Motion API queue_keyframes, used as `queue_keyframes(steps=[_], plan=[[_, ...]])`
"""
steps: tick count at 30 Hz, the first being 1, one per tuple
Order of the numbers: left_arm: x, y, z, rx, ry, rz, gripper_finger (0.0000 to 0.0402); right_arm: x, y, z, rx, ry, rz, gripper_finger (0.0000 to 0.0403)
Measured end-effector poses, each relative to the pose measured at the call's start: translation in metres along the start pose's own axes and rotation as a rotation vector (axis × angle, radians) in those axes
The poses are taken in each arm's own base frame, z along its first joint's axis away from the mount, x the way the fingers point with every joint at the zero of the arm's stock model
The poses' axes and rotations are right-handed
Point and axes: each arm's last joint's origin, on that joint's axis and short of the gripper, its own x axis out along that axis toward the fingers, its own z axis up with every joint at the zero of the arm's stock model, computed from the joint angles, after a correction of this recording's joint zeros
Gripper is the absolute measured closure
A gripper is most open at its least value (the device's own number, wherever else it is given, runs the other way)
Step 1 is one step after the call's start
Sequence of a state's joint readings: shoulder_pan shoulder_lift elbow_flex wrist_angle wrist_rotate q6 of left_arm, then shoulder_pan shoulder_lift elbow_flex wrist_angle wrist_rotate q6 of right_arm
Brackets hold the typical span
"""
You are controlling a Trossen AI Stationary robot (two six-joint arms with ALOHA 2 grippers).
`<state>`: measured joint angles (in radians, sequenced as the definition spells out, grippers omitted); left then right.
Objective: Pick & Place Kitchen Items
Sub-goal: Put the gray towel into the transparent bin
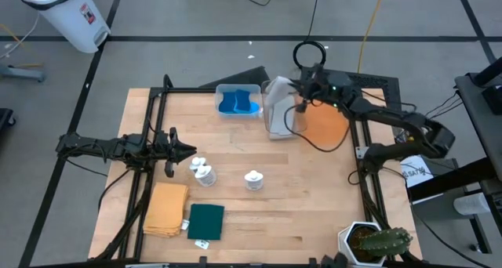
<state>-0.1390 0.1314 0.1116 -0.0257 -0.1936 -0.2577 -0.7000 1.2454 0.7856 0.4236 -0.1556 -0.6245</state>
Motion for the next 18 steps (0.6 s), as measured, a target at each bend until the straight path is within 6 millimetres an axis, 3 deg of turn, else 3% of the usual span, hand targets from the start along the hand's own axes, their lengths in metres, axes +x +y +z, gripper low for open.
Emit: queue_keyframes(steps=[8,18], plan=[[0.000,0.000,0.000,0.000,0.000,0.000,0.0339,0.019,0.005,-0.024,-0.178,0.220,-0.147,0.0403],[0.000,0.000,0.000,-0.001,0.000,0.000,0.0339,0.022,0.004,-0.025,-0.254,0.207,-0.166,0.0403]])
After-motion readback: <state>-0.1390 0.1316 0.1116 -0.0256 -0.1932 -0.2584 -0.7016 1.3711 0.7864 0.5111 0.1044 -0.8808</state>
